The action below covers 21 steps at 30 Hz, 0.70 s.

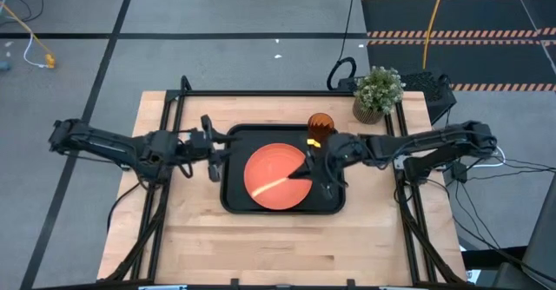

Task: Pick and place plate/cup/fork/spoon on tray
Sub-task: Put the orange fork on the black serving tray to the left of the orange plate

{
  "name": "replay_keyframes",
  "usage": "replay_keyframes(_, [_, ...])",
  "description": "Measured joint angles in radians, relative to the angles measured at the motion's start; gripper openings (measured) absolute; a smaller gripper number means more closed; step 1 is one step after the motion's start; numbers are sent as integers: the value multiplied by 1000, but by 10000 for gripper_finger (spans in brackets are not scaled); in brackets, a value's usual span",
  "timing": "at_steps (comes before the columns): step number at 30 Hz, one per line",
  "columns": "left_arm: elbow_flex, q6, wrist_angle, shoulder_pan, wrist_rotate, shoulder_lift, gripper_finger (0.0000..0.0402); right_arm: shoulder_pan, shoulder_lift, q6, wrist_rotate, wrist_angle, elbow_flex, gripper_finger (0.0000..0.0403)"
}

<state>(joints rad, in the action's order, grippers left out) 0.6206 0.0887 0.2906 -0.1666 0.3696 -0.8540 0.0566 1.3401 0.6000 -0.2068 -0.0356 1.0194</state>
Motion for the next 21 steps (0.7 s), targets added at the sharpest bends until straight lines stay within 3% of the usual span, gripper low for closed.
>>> replay_keyframes(12, [-1, 100, -74, 108, 9, 114, 120, -159, 220, 134, -194, 77, 222, 0])
replay_keyframes(21, [0, 52, -156, 162, 9, 157, 120, -245, 417, 169, -404, 70, 374, 0])
